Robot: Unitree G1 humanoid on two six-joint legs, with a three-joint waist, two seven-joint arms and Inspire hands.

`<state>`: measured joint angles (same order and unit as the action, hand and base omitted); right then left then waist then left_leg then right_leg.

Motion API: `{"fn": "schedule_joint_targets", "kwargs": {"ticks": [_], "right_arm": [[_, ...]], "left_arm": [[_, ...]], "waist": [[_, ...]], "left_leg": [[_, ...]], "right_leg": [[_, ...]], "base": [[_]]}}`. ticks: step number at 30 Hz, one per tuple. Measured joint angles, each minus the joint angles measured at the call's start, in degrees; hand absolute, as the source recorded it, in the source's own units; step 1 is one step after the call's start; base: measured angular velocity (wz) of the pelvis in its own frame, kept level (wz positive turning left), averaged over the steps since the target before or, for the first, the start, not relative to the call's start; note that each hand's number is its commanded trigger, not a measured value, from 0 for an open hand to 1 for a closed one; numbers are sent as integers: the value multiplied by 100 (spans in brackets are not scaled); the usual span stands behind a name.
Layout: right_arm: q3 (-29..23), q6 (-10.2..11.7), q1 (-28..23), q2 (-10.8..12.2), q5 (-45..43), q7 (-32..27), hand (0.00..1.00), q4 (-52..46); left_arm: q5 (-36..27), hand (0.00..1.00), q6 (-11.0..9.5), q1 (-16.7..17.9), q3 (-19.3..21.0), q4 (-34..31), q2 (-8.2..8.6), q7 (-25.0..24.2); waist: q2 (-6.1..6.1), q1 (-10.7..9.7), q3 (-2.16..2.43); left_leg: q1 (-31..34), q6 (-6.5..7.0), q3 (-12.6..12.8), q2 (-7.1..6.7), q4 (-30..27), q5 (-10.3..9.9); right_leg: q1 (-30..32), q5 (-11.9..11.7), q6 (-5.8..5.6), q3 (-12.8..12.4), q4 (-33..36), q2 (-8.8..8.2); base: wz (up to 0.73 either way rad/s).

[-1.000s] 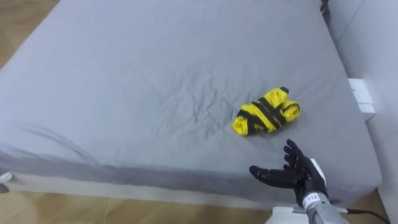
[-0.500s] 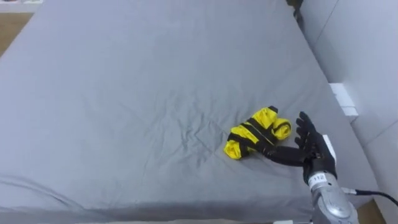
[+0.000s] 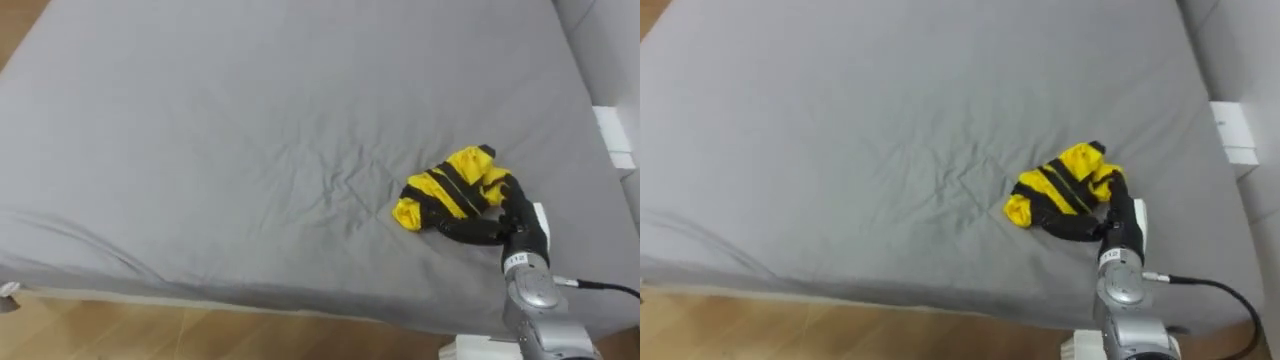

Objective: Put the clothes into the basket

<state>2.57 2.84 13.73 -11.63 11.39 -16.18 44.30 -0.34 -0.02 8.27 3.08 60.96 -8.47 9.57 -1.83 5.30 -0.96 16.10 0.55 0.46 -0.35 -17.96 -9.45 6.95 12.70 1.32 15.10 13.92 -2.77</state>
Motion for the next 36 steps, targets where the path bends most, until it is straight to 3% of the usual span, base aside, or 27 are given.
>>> {"fn": "schedule_joint_targets", "kwargs": {"ticks": [2,7,12,14,15,17,18,23,28,32,36], "right_arm": [[-2,-35,330,-58,-59,-4,0,419],[-5,-35,843,-456,-47,-255,0,1219],[-22,-4,1223,-694,-47,-441,0,1636],[-52,14,1361,-744,-47,-507,0,1774],[-50,14,1403,-798,-43,-571,13,1817],[-50,14,1414,-860,-38,-703,91,1820],[-49,15,1423,-879,-41,-787,100,1835],[-49,22,1700,-998,-74,-1201,100,2152],[-43,-120,2025,-1599,-40,-1283,100,2461],[-47,-167,2157,-1655,-47,-1311,100,2510],[-47,-165,2200,-1723,-28,-1211,100,2511]], "left_arm": [[7,0,42,-2,2,91,-1,-12],[131,0,143,3,-125,154,-149,-47],[137,0,159,-110,-343,321,-166,-102],[129,0,187,-124,-393,316,-165,-147],[128,0,204,-165,-406,314,-165,-152],[123,0,221,-229,-444,314,-170,-154],[111,0,221,-244,-510,314,-172,-155],[99,0,280,-342,-906,322,-197,-158],[75,0,374,-558,-1093,316,-202,-168],[-35,0,379,-571,-1245,314,-205,-189],[-23,0,376,-572,-1233,267,-206,-196]], "waist": [[50,27,-8],[189,387,-74],[372,477,-119],[387,484,-121],[391,497,-121],[389,557,-121],[388,575,-122],[364,626,-134],[380,797,-145],[468,776,-198],[479,768,-203]], "left_leg": [[143,10,-119,-41,-21,40],[626,12,-242,-45,-255,41],[854,65,-297,-67,-336,95],[912,97,-285,-139,-321,137],[983,121,-271,-155,-321,174],[1076,151,-253,-198,-322,222],[1127,174,-255,-233,-323,249],[1423,249,-260,-328,-422,317],[1814,272,-266,-331,-598,332],[1858,271,-259,-324,-615,331],[1870,259,-219,-313,-548,340]], "right_leg": [[102,-2,-3,96,24,-18],[459,-2,-4,264,165,-19],[724,27,-38,550,440,-146],[846,99,-51,541,594,-228],[964,139,-57,538,726,-295],[1114,168,-62,535,856,-357],[1182,188,-75,549,933,-424],[1557,243,-122,516,1234,-544],[1971,240,-127,395,1377,-536],[2032,240,-122,373,1406,-535],[2082,242,-118,233,1374,-498]], "base": [[30],[16],[9],[5],[9],[8],[6],[6],[-4],[-1],[-3]]}}
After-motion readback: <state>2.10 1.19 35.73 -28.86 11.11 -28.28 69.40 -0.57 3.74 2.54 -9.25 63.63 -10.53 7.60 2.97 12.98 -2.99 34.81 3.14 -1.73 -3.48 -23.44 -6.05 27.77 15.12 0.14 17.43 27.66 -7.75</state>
